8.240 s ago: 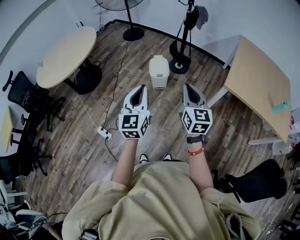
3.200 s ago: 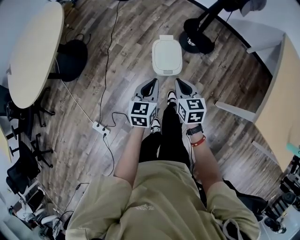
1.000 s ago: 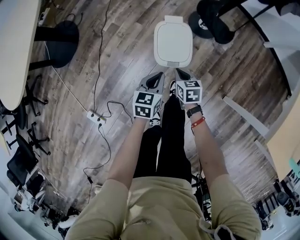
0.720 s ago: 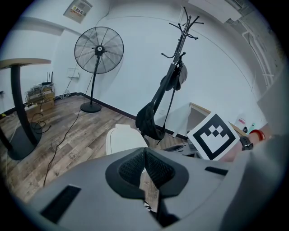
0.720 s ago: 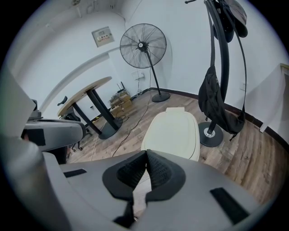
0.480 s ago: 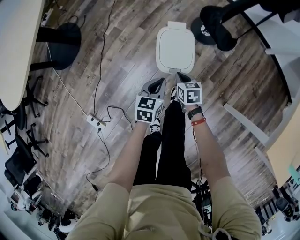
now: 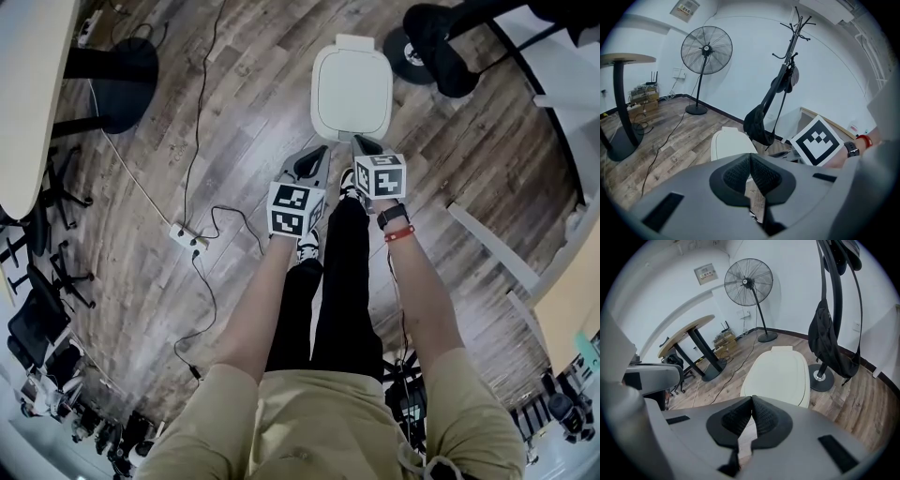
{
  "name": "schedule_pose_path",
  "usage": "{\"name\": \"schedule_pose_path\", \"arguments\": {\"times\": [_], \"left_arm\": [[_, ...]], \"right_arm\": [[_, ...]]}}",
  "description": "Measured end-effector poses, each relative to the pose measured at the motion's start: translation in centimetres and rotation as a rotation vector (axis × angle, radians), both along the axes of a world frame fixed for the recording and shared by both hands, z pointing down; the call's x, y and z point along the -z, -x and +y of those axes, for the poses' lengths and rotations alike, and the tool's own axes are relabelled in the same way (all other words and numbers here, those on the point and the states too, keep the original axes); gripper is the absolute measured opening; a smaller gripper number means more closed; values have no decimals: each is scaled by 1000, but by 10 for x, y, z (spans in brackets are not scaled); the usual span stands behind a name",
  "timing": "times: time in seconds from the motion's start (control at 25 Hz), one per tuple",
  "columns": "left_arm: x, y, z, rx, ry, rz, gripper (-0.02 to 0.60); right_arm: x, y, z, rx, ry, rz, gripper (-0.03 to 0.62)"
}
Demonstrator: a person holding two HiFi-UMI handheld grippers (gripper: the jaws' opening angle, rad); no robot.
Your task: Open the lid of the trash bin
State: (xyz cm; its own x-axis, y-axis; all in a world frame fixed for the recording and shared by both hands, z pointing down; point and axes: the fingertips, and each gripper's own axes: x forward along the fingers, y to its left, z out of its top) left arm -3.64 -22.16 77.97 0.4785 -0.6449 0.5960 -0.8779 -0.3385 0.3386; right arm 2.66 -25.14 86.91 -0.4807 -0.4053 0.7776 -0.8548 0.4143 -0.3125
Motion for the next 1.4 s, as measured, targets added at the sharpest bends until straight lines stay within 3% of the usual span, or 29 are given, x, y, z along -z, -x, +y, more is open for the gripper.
{"name": "schedule_pose_path", "arguments": {"times": [1.4], "left_arm": [[-63, -4, -10, 19, 56, 12, 23]], "right_arm": [[-90, 0, 3, 57, 103, 34, 14]]}}
